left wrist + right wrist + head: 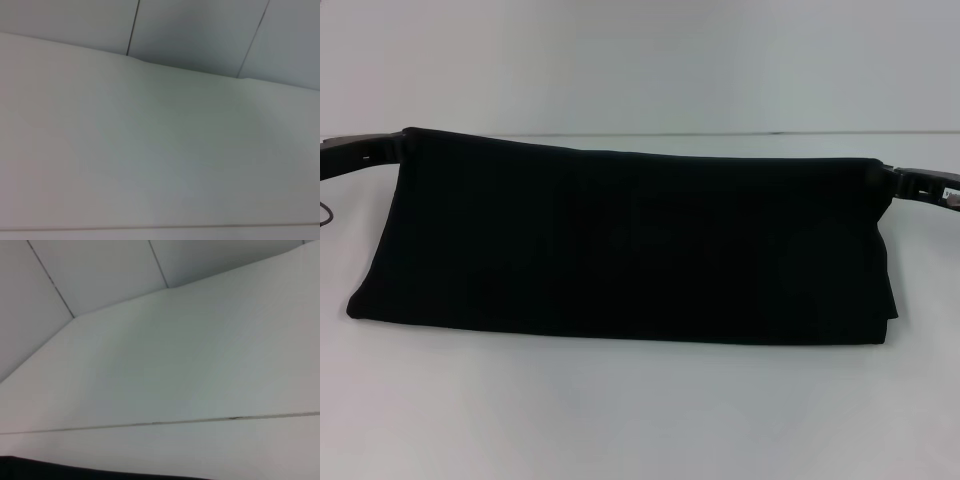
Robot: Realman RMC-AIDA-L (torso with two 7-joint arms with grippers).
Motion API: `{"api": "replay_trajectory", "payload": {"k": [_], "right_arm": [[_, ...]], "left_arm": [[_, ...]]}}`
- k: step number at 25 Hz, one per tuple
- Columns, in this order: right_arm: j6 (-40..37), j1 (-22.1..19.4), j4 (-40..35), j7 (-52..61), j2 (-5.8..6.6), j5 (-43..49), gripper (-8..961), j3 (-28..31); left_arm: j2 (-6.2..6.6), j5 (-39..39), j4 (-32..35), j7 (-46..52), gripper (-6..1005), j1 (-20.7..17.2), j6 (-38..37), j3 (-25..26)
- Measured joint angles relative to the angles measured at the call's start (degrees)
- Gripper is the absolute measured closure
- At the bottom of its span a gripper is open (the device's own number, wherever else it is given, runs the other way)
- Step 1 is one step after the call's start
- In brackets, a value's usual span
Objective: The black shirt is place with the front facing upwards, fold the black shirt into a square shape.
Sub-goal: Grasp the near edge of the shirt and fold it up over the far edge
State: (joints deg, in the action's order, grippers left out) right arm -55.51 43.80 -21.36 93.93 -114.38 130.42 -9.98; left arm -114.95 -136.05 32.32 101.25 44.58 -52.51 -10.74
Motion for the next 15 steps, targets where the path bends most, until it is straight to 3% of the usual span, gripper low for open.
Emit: {"api": "replay_trajectory", "payload": {"k": [8, 15], "right_arm": [[3.63, 0.53, 0.01, 0.01, -0.42, -0.18, 814, -0.08], [8.09, 1.65, 0.18, -1.42, -2.27, -0.18, 795, -0.21]], "left_arm": [[-1.06, 0.35, 0.02, -0.18, 1000, 1.14, 2.9, -1.06], [-3.57, 2.07, 0.03, -0.21, 999, 1.51, 9.59, -7.61]]}}
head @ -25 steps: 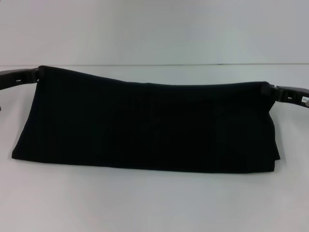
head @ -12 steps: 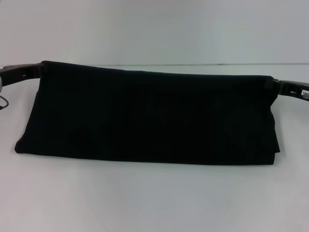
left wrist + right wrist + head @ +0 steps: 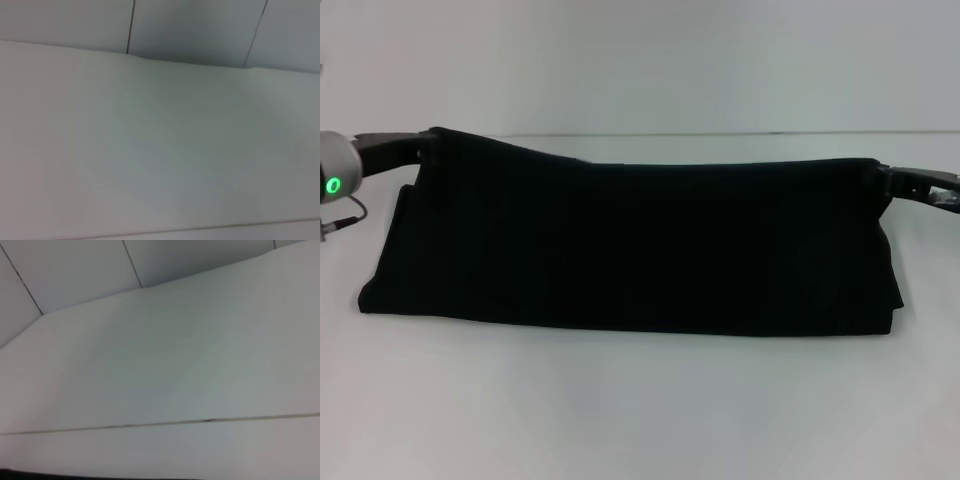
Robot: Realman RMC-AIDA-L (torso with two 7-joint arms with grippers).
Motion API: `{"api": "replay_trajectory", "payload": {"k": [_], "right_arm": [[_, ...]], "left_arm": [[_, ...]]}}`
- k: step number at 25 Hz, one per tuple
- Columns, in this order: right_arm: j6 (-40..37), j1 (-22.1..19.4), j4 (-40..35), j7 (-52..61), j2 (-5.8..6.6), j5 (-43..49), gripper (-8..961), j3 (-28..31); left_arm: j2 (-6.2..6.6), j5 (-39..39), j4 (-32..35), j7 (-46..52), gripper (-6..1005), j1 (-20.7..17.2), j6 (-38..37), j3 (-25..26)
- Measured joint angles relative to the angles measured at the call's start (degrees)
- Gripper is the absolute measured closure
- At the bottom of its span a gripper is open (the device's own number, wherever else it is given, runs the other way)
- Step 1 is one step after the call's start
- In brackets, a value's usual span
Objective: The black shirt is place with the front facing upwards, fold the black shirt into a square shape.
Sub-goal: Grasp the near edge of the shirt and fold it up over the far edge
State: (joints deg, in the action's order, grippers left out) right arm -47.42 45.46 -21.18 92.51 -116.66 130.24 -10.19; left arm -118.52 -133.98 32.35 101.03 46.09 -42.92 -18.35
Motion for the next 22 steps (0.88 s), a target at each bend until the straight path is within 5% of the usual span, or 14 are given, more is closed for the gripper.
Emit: {"api": "replay_trajectory", "payload": {"k": [4, 11, 15, 22], "right_arm": [[1.56, 0.44, 0.01, -0.26, -0.58, 0.0, 784, -0.38], [2.91, -0.03, -0.94, -0.47, -0.27, -2.36, 765, -0.76], [0.67, -0.68, -1.85, 0.28, 0.56, -3.03, 516, -0.76], [-20.72, -5.78, -6.51, 4.1, 2.99, -7.76, 342, -0.83]], "left_arm": [[-1.3, 0.34, -0.01, 0.07, 980, 0.24, 2.87, -2.48], [-1.45, 4.23, 0.27, 0.63, 856, -0.13, 5.31, -2.26], [-1.01, 8.04, 0.81, 0.74, 757, -1.39, 4.18, -2.1], [1.93, 13.77, 5.36, 4.24, 473, -7.16, -20.87, -2.26]]}}
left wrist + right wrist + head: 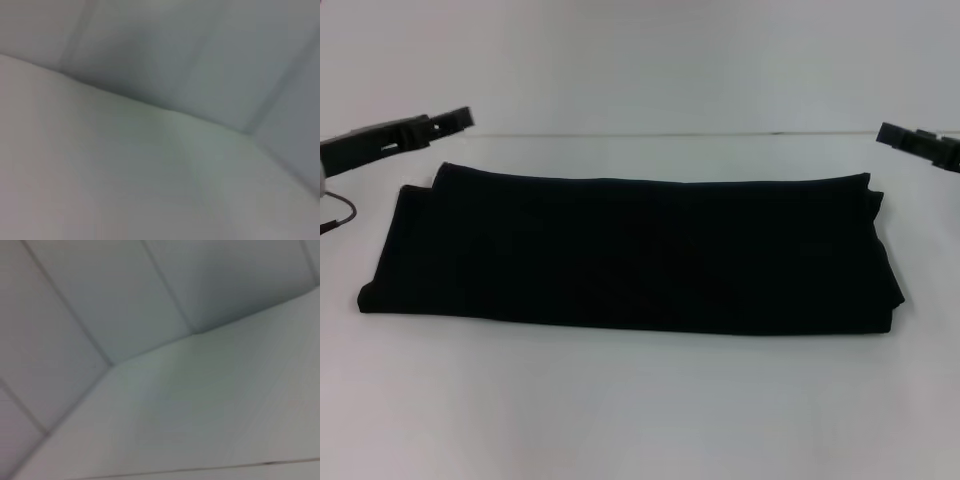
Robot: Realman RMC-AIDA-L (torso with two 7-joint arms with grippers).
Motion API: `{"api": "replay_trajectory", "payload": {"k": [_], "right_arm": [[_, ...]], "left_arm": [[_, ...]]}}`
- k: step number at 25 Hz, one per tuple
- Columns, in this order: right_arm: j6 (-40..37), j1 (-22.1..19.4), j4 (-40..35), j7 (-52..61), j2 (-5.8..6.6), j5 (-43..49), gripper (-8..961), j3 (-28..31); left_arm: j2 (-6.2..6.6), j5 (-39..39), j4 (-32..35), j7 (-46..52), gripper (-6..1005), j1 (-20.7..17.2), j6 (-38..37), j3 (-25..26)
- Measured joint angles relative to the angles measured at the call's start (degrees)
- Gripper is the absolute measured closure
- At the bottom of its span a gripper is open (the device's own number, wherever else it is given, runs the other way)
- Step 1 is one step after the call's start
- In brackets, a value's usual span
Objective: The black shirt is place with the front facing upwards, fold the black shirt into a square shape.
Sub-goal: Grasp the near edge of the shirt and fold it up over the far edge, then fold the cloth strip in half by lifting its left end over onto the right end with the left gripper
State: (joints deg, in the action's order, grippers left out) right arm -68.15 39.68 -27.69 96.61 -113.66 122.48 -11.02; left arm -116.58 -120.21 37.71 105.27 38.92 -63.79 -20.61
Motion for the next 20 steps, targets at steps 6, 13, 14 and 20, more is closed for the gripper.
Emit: {"api": "replay_trajectory", "payload": {"k": [6, 13, 14, 20], "right_arm": [[-11.68, -2.72, -2.4, 9.63, 2.95, 0.15, 171, -3.58], [-13.54, -3.12, -2.59, 15.49, 5.34, 0.07, 53, -10.16], [-13.31, -2.95, -2.57, 15.5, 5.26, -0.01, 48, -10.26], [-11.72, -1.14, -2.2, 13.8, 3.96, -0.26, 56, -10.3]], "left_arm": [[2.55, -0.13, 2.13, 7.27, 139, -3.76, -17.58, -0.29], [4.66, -1.18, 2.82, 12.55, 69, -8.33, -22.35, -0.36], [4.71, -1.21, 2.83, 12.59, 69, -8.64, -22.35, -0.34], [3.94, -2.77, 2.51, 7.79, 70, -9.72, -20.84, -0.48]]}}
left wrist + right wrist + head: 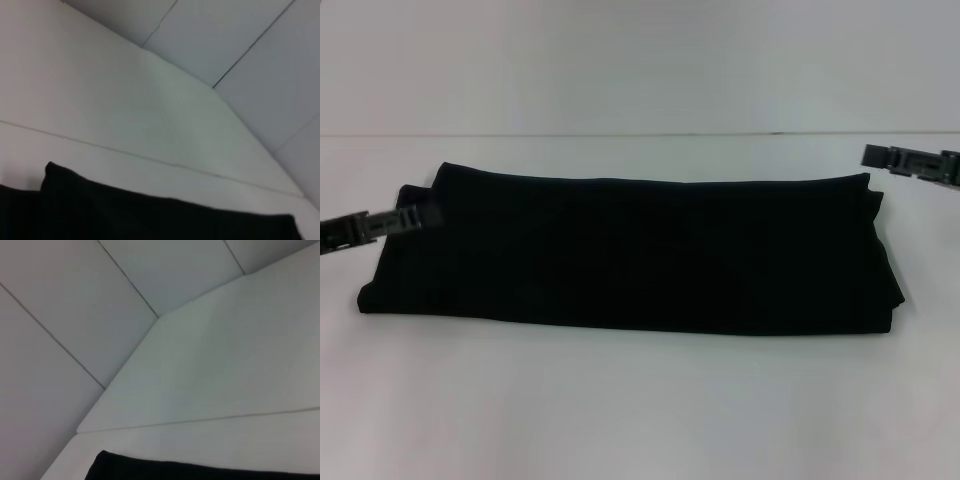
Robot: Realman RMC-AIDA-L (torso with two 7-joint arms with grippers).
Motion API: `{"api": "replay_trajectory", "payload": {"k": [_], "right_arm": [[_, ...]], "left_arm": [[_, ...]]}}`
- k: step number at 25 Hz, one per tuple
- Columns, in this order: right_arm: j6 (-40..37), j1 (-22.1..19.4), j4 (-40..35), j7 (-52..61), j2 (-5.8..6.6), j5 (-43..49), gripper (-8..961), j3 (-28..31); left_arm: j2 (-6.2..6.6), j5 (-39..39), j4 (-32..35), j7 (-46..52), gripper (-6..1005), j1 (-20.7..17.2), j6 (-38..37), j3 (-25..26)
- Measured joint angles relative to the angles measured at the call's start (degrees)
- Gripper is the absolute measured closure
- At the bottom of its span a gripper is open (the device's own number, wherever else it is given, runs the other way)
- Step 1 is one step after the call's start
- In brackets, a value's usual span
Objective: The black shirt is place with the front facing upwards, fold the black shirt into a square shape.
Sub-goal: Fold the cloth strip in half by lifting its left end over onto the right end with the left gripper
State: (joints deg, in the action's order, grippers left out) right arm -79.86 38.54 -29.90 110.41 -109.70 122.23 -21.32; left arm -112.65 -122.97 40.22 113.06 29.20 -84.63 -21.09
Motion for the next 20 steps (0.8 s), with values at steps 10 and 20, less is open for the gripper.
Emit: {"api": "replay_trajectory", "payload": {"k": [10, 20], "right_arm": [[4.2, 2.66, 0.58, -0.27, -1.63, 0.28, 56, -2.57], [3.66, 0.79, 0.48, 15.05, 2.99, 0.51, 55, -14.33]], "left_arm": [[-0.14, -4.43, 0.09, 0.37, 70, 0.21, 2.38, -0.15], [1.26, -7.8, 0.41, 2.86, 70, 0.17, 8.41, -0.18]]}}
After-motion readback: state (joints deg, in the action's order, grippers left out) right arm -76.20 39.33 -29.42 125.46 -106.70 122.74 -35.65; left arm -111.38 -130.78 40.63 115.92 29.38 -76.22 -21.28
